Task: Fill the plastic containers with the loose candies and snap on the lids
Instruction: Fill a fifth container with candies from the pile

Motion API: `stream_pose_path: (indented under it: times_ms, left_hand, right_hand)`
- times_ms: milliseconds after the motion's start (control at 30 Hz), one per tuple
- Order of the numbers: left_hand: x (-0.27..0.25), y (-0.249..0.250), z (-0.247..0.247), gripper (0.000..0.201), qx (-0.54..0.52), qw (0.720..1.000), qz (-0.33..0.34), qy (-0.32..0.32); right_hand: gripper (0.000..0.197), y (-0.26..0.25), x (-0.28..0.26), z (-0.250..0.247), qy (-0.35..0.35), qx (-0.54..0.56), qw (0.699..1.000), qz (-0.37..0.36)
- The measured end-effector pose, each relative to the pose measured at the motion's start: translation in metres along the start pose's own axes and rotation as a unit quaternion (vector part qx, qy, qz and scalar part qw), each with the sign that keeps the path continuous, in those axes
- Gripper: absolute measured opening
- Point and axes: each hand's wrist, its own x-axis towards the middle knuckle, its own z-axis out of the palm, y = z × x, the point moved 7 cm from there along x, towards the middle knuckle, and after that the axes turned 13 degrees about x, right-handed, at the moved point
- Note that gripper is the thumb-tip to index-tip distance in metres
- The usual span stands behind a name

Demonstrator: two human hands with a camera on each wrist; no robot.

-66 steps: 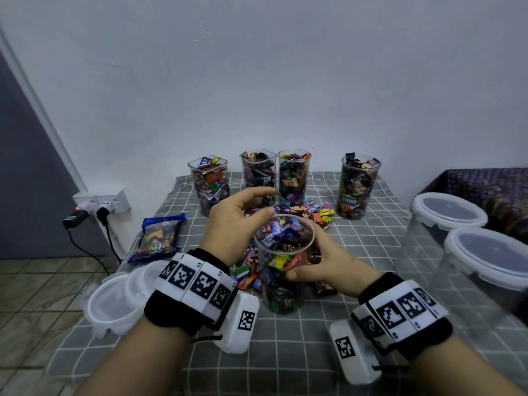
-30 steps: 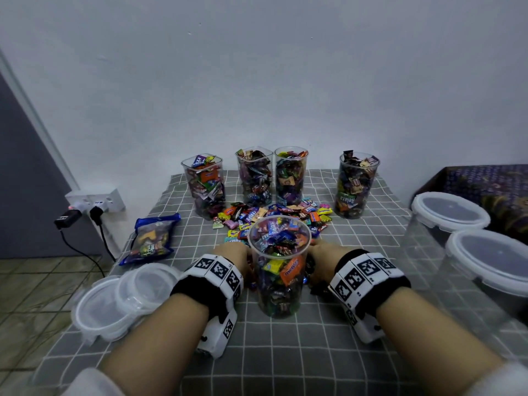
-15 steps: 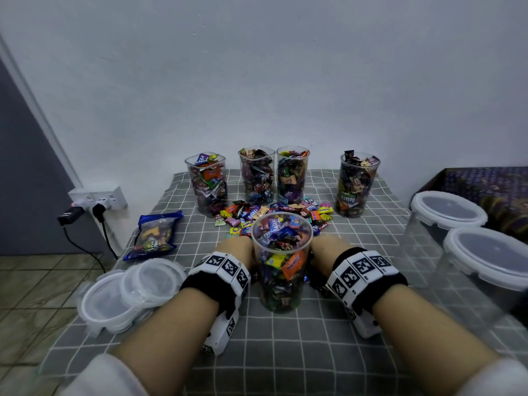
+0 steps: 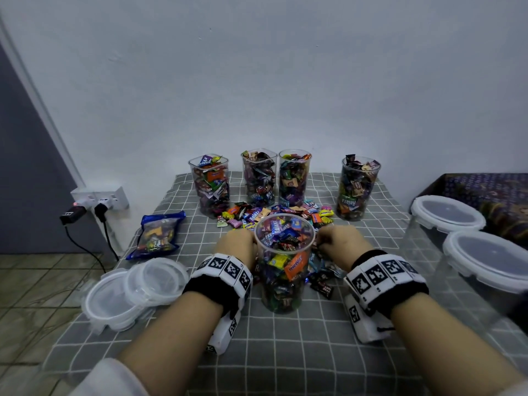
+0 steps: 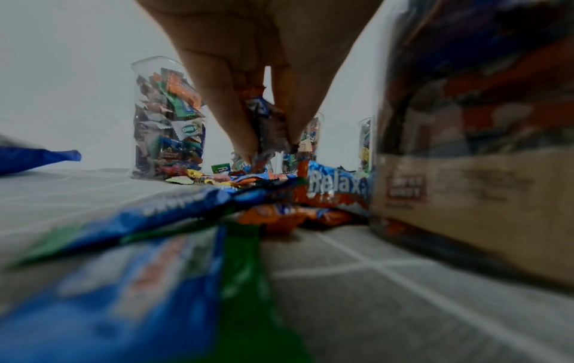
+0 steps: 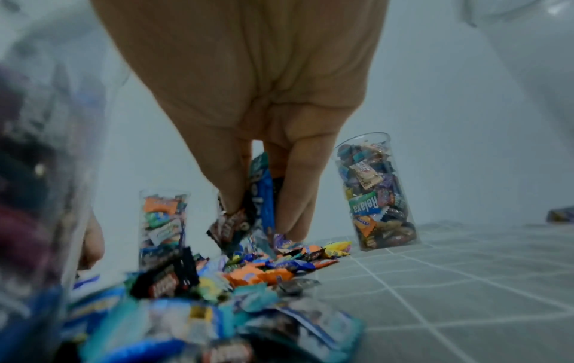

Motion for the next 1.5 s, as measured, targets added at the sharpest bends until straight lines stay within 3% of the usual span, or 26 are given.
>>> stream_pose_path:
  times_ms: [167,333,433,633,767,1000,1100,1167,1267,1333,1400,1500]
  left_hand:
    - [0.002,-0.001,-0.003,0.024,-0.048,0.998,0.018,0.037]
    - [0.003,0.0,-0.004,0.023,-0.039,0.997,0.041,0.058]
    - [0.0,0.0,-0.007,0.025,-0.054,0.996,0.039,0.066]
    - [-0.001,-0.003,-0.008,0.026,-0.077,0.994,0.039,0.073]
    - [-0.003,-0.002,-0.011,0.027,-0.059,0.995,0.034,0.067]
    - [-0.01,0.003,-0.014,0.028,-0.061,0.997,0.022,0.052]
    - [-0.01,0.001,-0.014,0.028,-0.062,0.997,0.016,0.051]
    - [-0.008,0.001,-0.012,0.027,-0.06,0.996,0.027,0.056]
    - [-0.005,0.0,-0.011,0.025,-0.072,0.994,0.034,0.074]
    - [-0.007,-0.002,-0.014,0.026,-0.082,0.992,0.032,0.094]
    - [-0.012,-0.006,-0.02,0.025,-0.125,0.984,0.03,0.125]
    - [-0.02,-0.019,-0.03,0.02,-0.233,0.958,0.012,0.166]
  right_hand:
    - [0.012,-0.005,-0.005,-0.032,0.097,0.113,0.988,-0.044]
    - [0.012,-0.038,-0.022,-0.072,0.156,0.218,0.954,-0.133]
    - [0.015,-0.064,-0.037,-0.081,0.145,0.233,0.944,-0.183]
    - [0.014,-0.096,-0.054,-0.067,0.073,0.169,0.956,-0.227]
    - [0.012,-0.105,-0.057,-0.059,0.069,0.113,0.958,-0.256]
    - [0.011,-0.105,-0.06,-0.049,0.061,0.112,0.957,-0.259]
    - [0.016,-0.098,-0.064,-0.053,0.091,0.17,0.948,-0.255]
    - [0.033,-0.088,-0.063,-0.053,0.087,0.226,0.942,-0.231]
    - [0.086,-0.071,-0.06,-0.033,-0.048,0.267,0.95,-0.154]
    - [0.107,-0.064,-0.058,-0.019,-0.107,0.284,0.944,-0.132]
    - [0.104,-0.059,-0.055,-0.009,-0.118,0.314,0.934,-0.125]
    - [0.08,-0.053,-0.051,0.004,-0.109,0.392,0.905,-0.122]
